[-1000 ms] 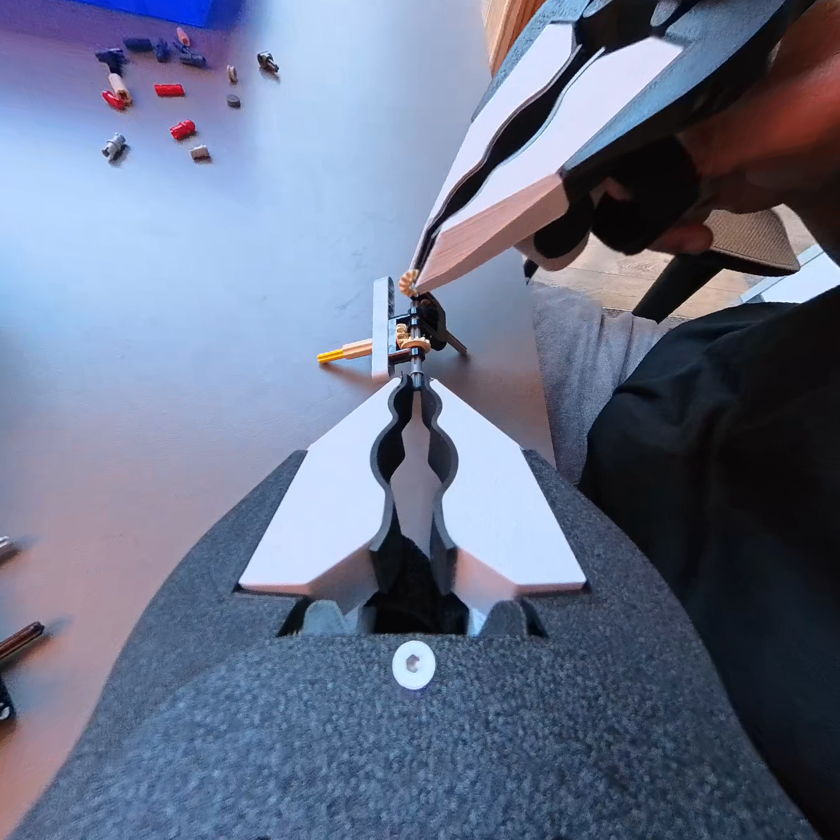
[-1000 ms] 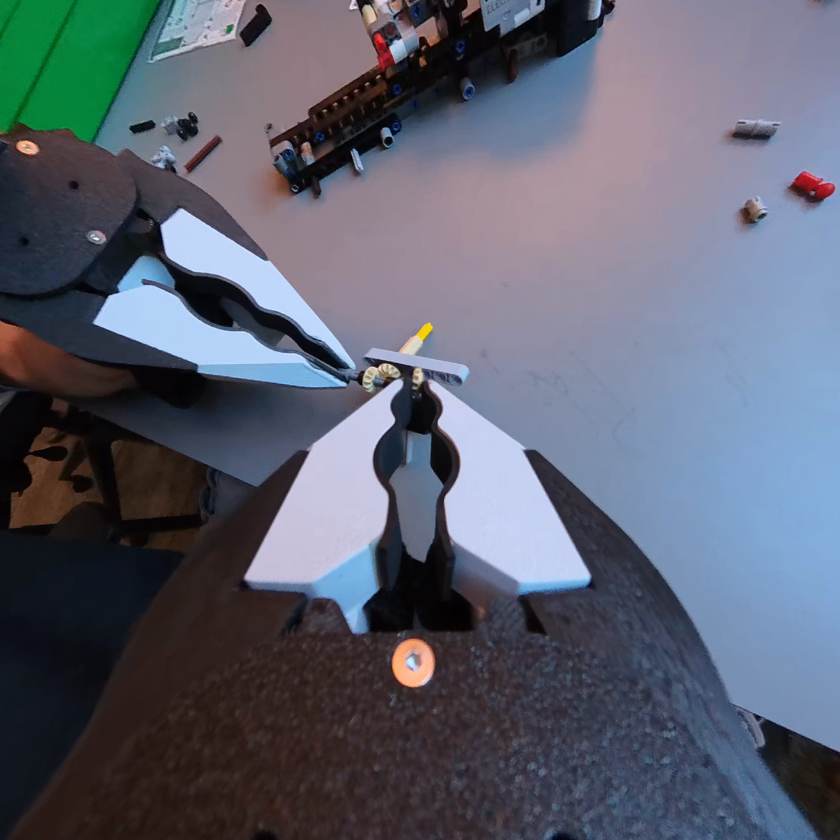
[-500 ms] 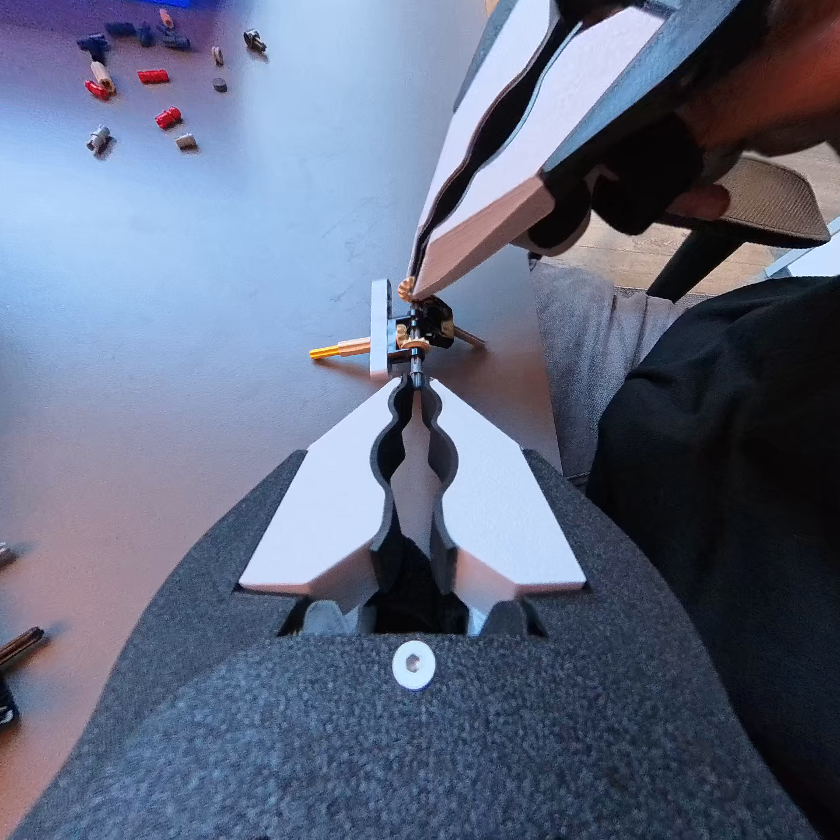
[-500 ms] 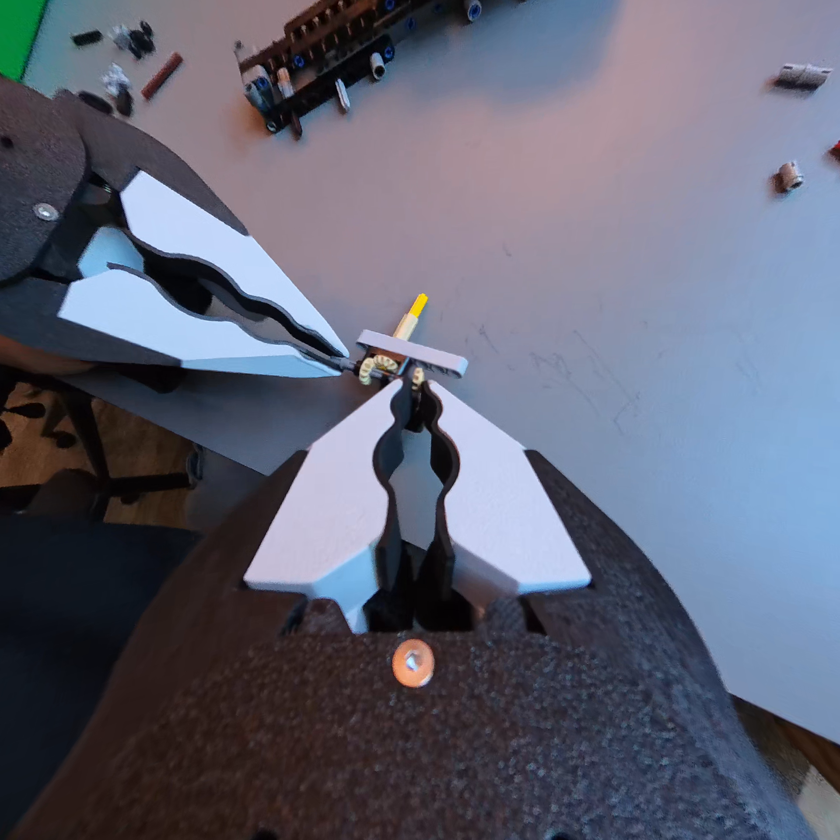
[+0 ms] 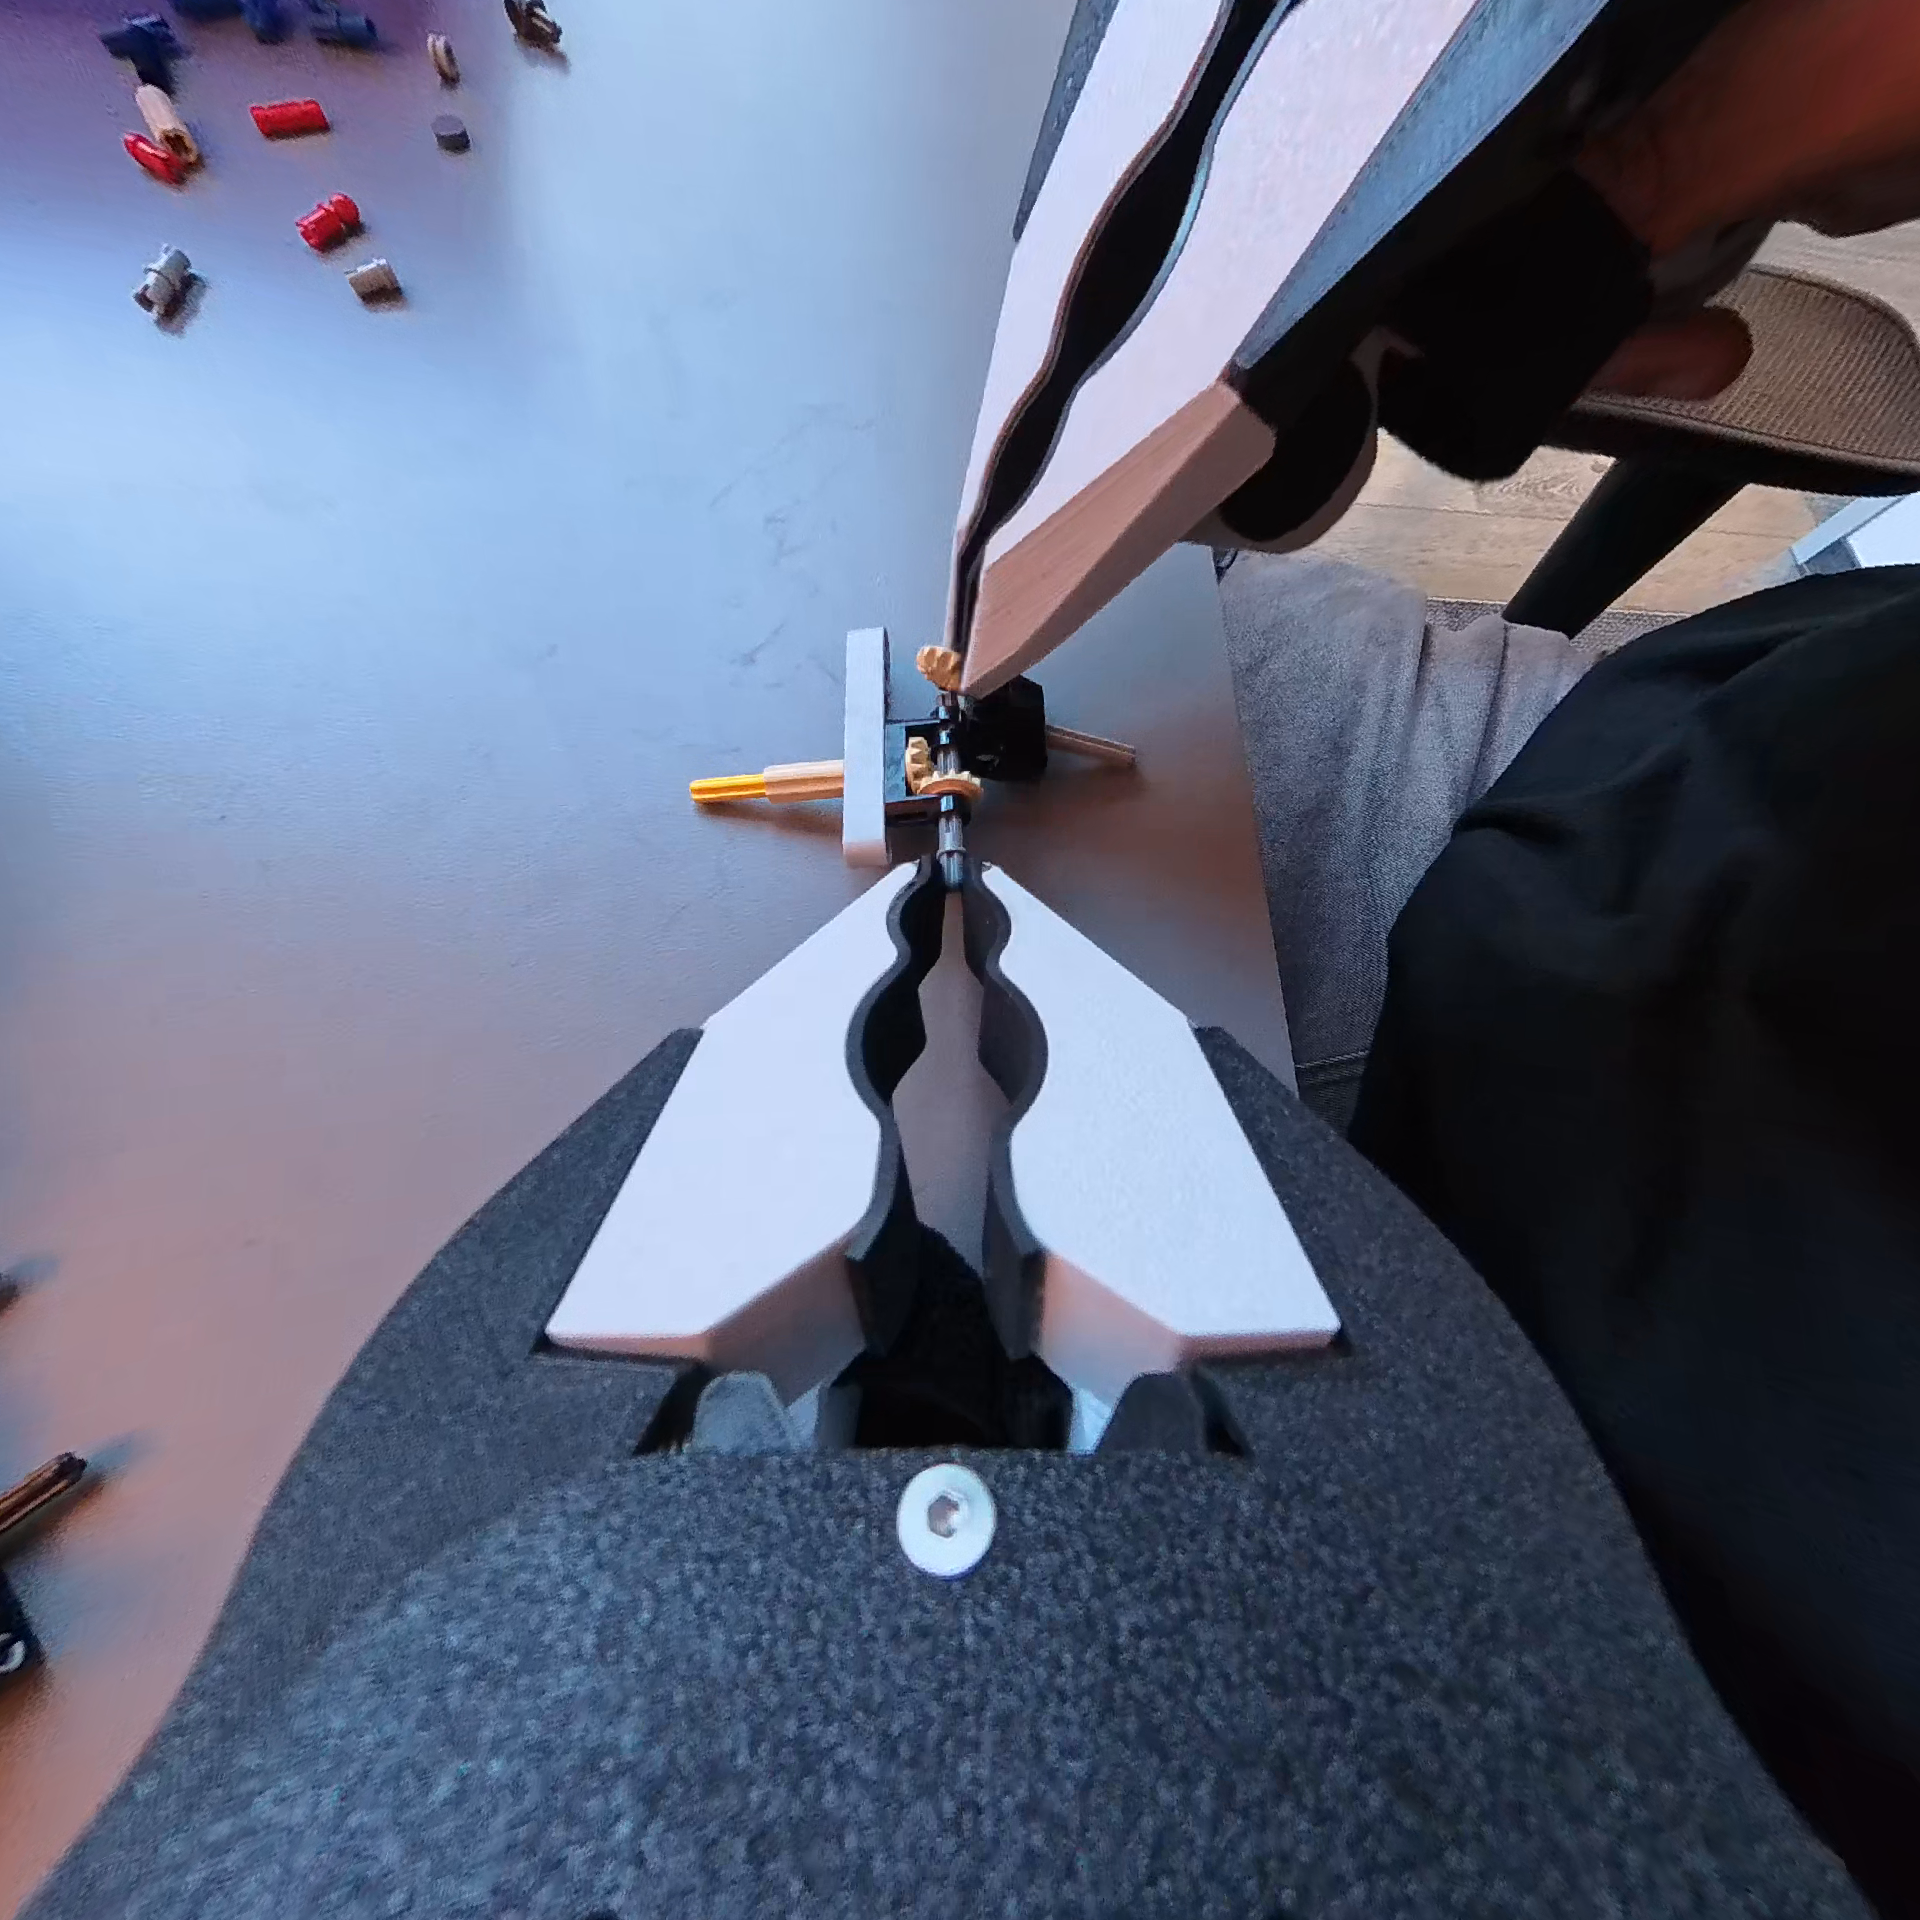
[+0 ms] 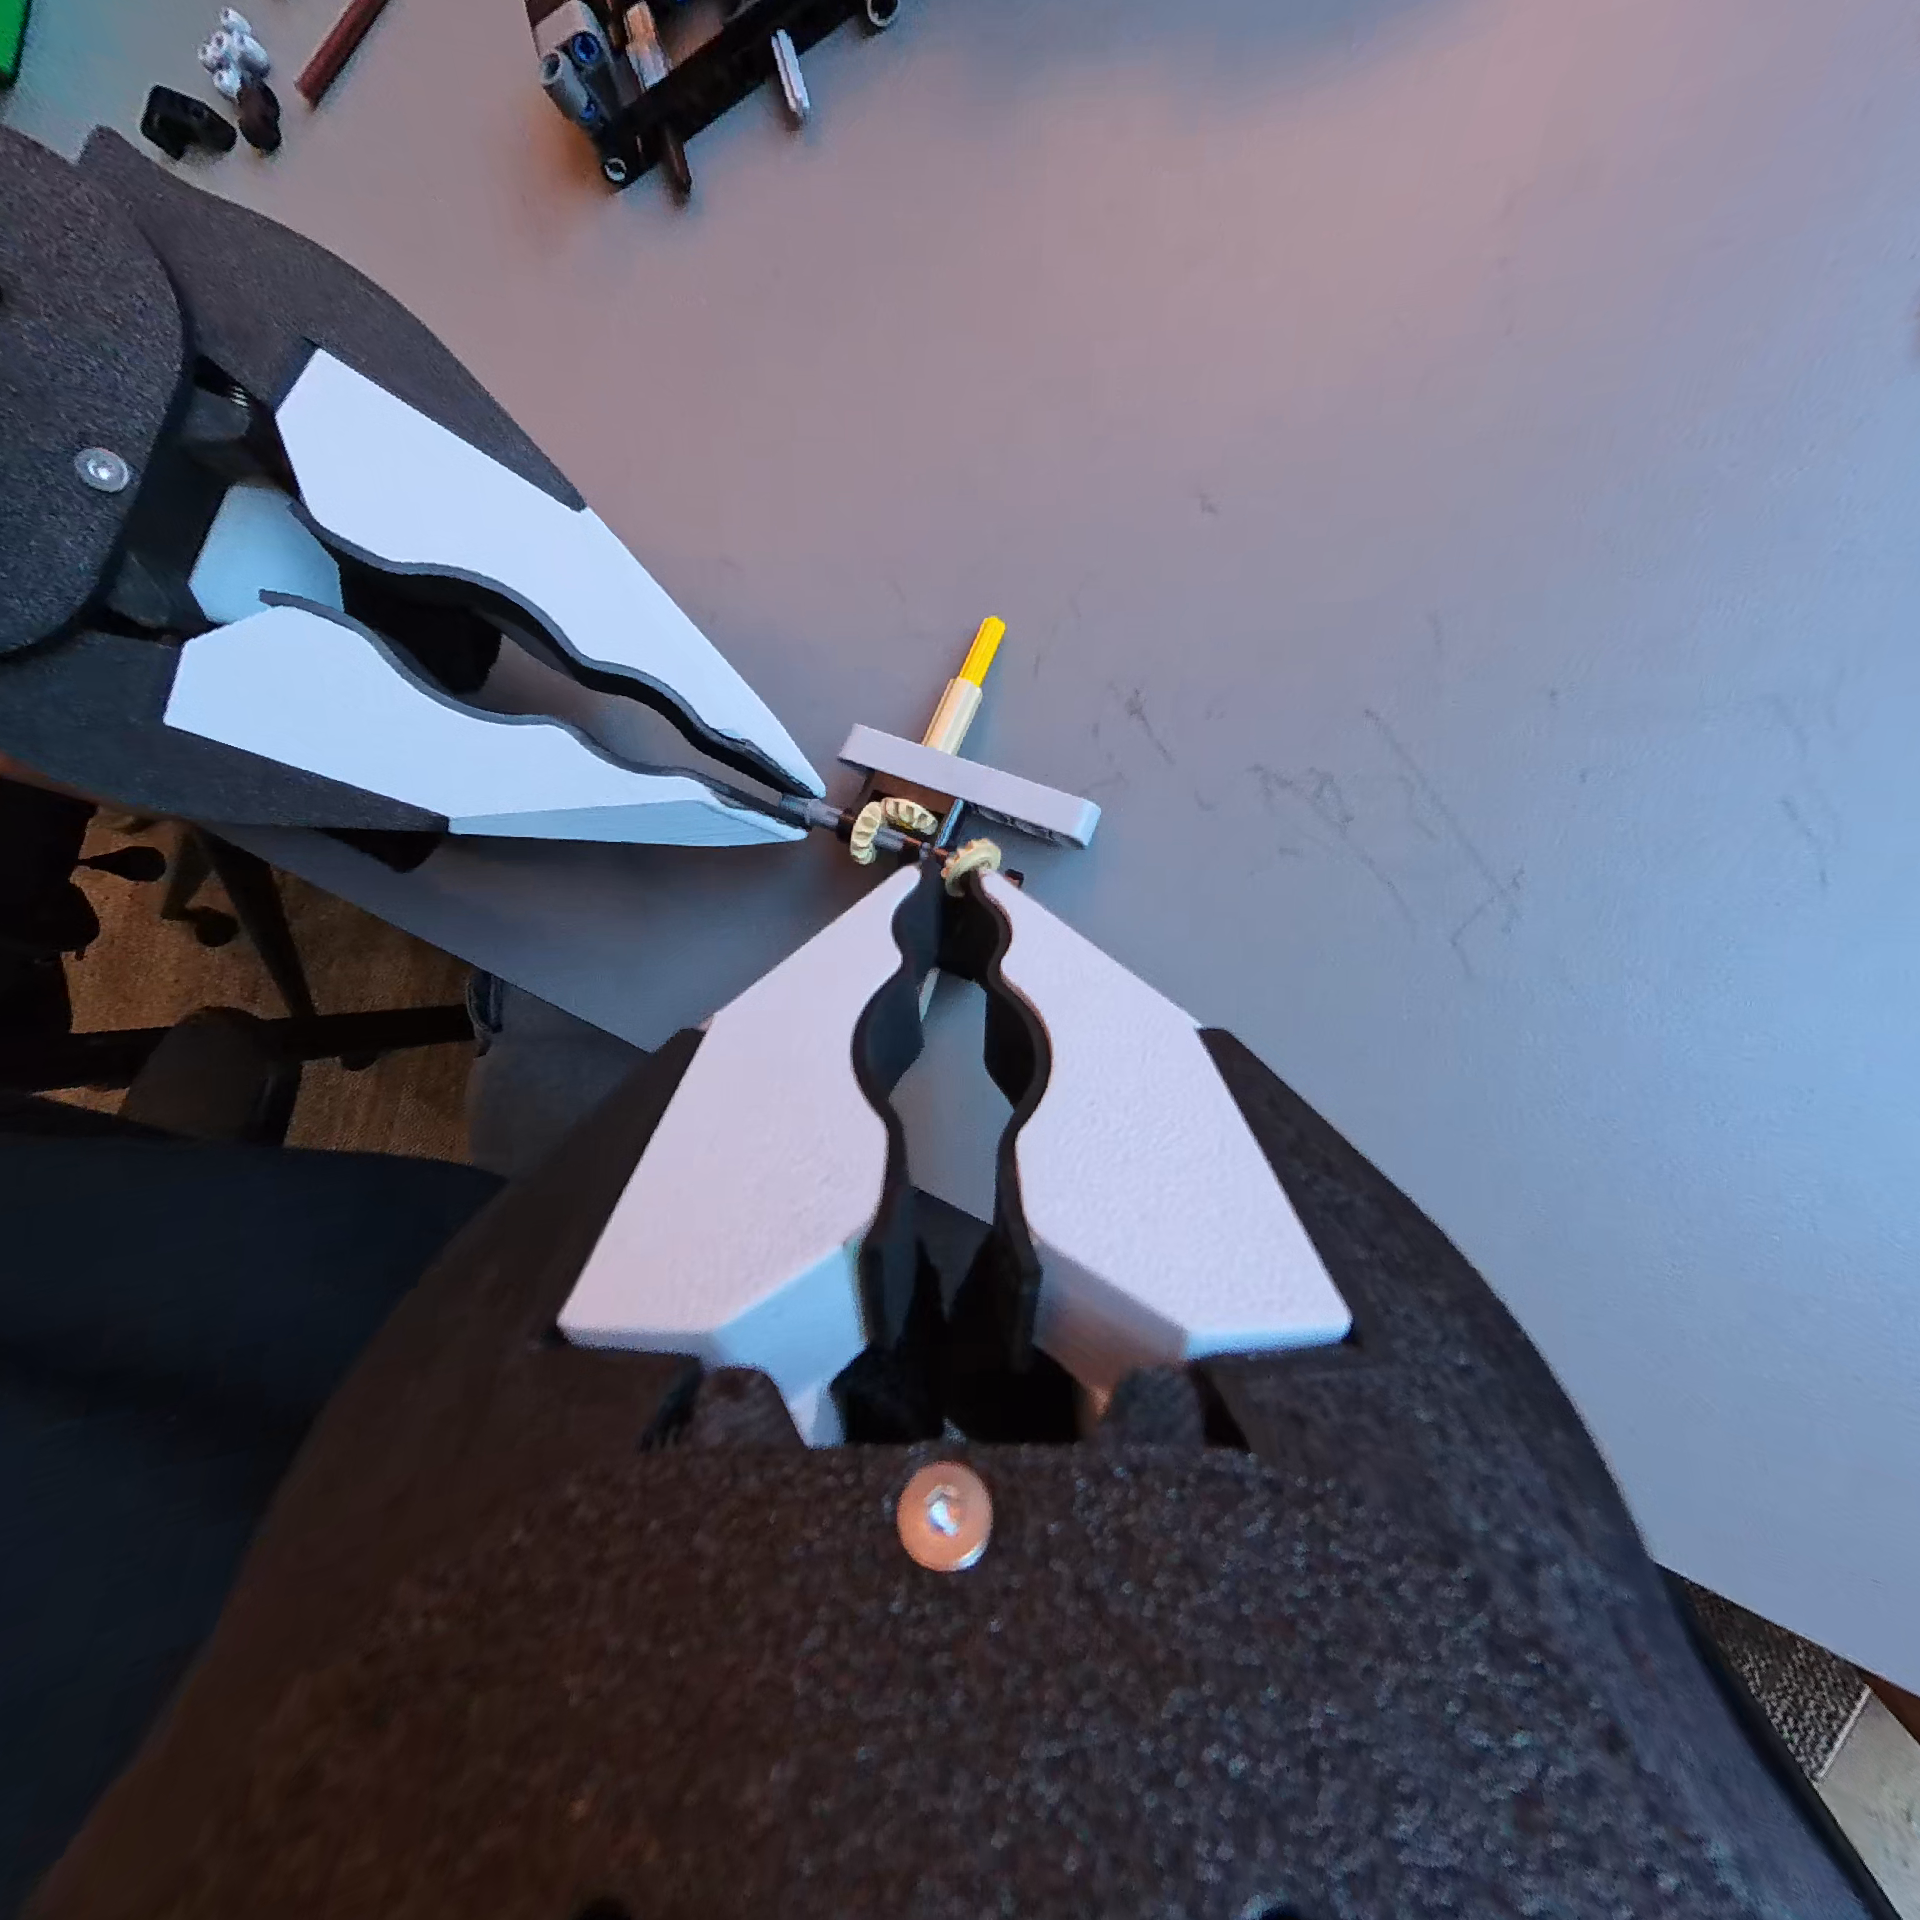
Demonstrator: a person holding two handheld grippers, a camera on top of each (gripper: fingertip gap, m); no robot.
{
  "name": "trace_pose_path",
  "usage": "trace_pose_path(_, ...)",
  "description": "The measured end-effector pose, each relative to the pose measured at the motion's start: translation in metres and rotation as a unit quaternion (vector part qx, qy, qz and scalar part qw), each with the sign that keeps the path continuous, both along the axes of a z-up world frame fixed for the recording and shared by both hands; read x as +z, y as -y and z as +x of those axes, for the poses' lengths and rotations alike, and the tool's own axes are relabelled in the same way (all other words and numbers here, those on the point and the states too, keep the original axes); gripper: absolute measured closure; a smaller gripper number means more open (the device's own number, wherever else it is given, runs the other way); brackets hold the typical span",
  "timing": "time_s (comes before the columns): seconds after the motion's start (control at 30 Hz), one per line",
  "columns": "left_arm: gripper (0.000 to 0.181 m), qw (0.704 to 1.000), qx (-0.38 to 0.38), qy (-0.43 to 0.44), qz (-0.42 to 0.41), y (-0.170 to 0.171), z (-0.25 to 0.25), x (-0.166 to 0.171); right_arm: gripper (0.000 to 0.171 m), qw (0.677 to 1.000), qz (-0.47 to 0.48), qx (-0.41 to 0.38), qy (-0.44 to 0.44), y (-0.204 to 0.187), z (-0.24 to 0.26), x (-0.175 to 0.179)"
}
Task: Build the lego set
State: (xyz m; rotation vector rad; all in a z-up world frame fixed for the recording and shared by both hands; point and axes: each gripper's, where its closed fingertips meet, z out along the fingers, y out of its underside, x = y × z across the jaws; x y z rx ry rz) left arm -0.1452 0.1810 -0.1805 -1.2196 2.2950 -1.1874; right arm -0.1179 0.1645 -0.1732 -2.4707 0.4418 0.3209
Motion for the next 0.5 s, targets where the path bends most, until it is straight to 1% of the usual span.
trace_pose_path(0.03,0.180,1.000,0.000,-0.001,0.000,0.000,0.000,0.000,0.168,1.000,0.001,0.001,-0.001,0.001,0.001,0.000)
trace_pose_path(0.17,0.180,1.000,-0.005,-0.011,0.008,0.001,-0.001,-0.004,0.168,0.998,0.023,0.030,-0.043,0.001,-0.005,0.004)
trace_pose_path(0.33,0.180,1.000,-0.007,-0.019,0.010,0.002,-0.001,-0.007,0.168,0.993,0.006,0.089,-0.072,0.006,-0.004,-0.002)
trace_pose_path(0.37,0.180,1.000,-0.008,-0.020,0.010,0.002,-0.001,-0.007,0.168,0.991,0.013,0.097,-0.093,0.005,-0.005,-0.001)
trace_pose_path(0.43,0.180,1.000,-0.010,-0.022,0.011,0.002,-0.002,-0.008,0.168,0.988,0.002,0.094,-0.124,0.006,-0.003,-0.005)
trace_pose_path(0.5,0.180,1.000,-0.010,-0.023,0.013,0.002,-0.002,-0.008,0.168,0.986,-0.003,0.102,-0.133,0.007,-0.003,-0.007)
